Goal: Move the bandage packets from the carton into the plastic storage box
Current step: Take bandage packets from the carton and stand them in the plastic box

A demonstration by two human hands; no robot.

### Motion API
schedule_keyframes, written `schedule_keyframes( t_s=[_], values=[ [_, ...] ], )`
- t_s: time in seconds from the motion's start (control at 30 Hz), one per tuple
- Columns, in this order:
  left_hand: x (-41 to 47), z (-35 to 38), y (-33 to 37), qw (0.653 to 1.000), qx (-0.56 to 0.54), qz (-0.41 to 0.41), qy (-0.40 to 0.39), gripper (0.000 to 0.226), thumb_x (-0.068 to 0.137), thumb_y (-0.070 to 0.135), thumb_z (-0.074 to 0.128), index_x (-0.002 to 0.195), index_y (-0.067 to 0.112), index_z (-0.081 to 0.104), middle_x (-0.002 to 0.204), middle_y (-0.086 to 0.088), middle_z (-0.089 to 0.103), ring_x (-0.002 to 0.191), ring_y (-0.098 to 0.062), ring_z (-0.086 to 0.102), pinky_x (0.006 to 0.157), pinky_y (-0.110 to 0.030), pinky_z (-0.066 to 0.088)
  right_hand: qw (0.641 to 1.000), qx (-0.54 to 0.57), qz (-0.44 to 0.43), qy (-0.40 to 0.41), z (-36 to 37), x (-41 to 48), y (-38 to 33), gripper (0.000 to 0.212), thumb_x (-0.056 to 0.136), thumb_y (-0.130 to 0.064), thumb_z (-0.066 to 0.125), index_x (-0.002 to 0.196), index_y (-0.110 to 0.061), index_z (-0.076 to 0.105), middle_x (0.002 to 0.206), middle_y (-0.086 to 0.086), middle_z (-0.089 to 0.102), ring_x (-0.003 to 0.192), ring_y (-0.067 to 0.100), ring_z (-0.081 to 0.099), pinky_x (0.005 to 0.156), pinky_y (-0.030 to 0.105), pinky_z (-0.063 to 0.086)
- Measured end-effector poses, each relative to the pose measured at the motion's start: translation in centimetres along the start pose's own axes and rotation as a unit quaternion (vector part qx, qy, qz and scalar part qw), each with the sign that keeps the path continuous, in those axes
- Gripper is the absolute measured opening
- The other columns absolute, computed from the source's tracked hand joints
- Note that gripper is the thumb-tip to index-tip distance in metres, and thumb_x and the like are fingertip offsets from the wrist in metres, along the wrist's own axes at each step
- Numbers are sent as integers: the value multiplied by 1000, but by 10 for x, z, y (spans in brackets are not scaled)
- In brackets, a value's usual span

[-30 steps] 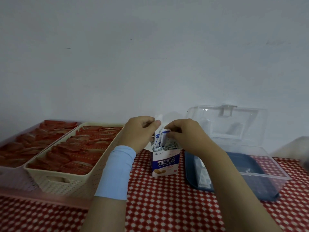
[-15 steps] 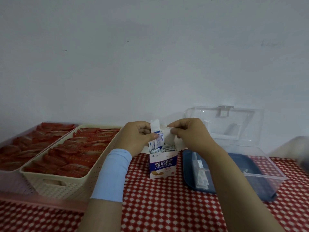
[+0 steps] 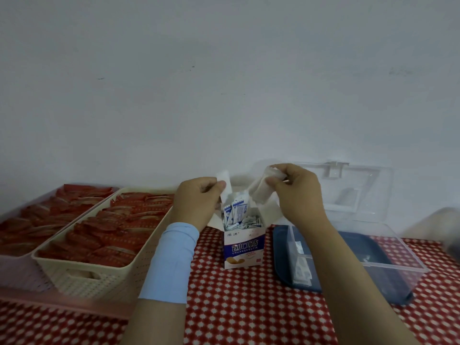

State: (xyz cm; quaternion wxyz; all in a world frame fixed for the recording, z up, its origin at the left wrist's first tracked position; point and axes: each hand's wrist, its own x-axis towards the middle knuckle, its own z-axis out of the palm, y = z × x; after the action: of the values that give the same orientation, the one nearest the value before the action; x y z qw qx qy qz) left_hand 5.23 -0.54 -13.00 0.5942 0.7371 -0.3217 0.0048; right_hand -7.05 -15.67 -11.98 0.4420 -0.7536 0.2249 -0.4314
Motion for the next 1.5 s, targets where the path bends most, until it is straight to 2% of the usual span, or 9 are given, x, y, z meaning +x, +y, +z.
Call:
schedule_keyframes(
  t_s=[0.2, 0.4, 0.57, 0.77, 0.9, 1.0, 1.13, 1.37, 1.5],
  values=[
    [1, -12, 16, 991, -1, 65, 115, 25, 88, 27, 64, 72, 9, 69, 70, -12, 69, 73, -34, 67, 72, -45, 58, 994, 98, -45, -32, -14, -2, -27, 22, 91, -2, 65, 97, -21, 73, 89, -6, 75, 81, 5, 68, 76, 25, 59],
    [-9, -7, 40, 995, -72, 19, -64, 11, 89, 18, 72, 79, 20, 73, 74, 5, 76, 65, -8, 70, 64, -22, 57, 980, 104, -36, -169, -8, -11, -40, 22, 93, 0, 63, 111, -9, 72, 95, 1, 77, 85, 10, 73, 72, 21, 57],
    [-13, -4, 39, 964, -180, -77, -178, 20, 95, 26, 63, 94, 8, 71, 83, -5, 74, 77, -21, 70, 79, -40, 60, 979, 111, -24, -167, -8, -13, -37, 20, 93, -1, 63, 110, -7, 72, 95, 5, 76, 80, 8, 72, 67, 19, 56],
    [-16, -2, 40, 901, -304, -145, -274, 50, 89, 32, 59, 124, -4, 60, 105, -17, 69, 87, -23, 69, 73, -34, 60, 959, 179, -7, -221, -15, -13, -36, 18, 90, 2, 66, 102, -9, 74, 97, 5, 76, 89, 16, 72, 79, 26, 56],
    [-18, -1, 41, 876, -327, -156, -319, 49, 87, 35, 57, 123, 1, 63, 107, -14, 72, 94, -24, 70, 80, -36, 60, 947, 220, 6, -233, -22, -12, -36, 44, 86, 1, 70, 125, -20, 67, 102, 12, 76, 93, 19, 72, 81, 26, 56],
    [-22, 4, 39, 869, -339, -164, -322, 52, 86, 31, 60, 128, 1, 60, 125, -23, 65, 115, -34, 64, 97, -45, 54, 945, 230, 18, -232, -23, -12, -37, 46, 84, -4, 72, 126, -22, 66, 104, 8, 76, 92, 19, 71, 80, 30, 56],
    [-24, 12, 39, 846, -406, -173, -299, 49, 85, 24, 59, 127, -1, 59, 124, -27, 64, 110, -33, 66, 95, -46, 54, 946, 218, 28, -237, -20, -14, -36, 32, 91, -10, 67, 120, -20, 71, 106, 4, 76, 93, 20, 70, 80, 35, 56],
    [-22, 25, 37, 826, -453, -181, -283, 33, 82, 32, 57, 92, 11, 81, 101, -15, 73, 92, -24, 72, 85, -37, 58, 951, 192, 28, -242, -13, -20, -40, 21, 102, -13, 52, 107, -13, 72, 79, -8, 73, 69, 1, 65, 60, 13, 49],
    [-20, 24, 37, 847, -430, -179, -256, 41, 84, 33, 63, 109, 2, 73, 105, -18, 69, 93, -25, 68, 89, -39, 55, 981, 68, 5, -184, -8, -18, -38, 32, 99, -28, 58, 131, -31, 57, 117, -11, 65, 96, 1, 66, 75, 15, 52]
  ],
)
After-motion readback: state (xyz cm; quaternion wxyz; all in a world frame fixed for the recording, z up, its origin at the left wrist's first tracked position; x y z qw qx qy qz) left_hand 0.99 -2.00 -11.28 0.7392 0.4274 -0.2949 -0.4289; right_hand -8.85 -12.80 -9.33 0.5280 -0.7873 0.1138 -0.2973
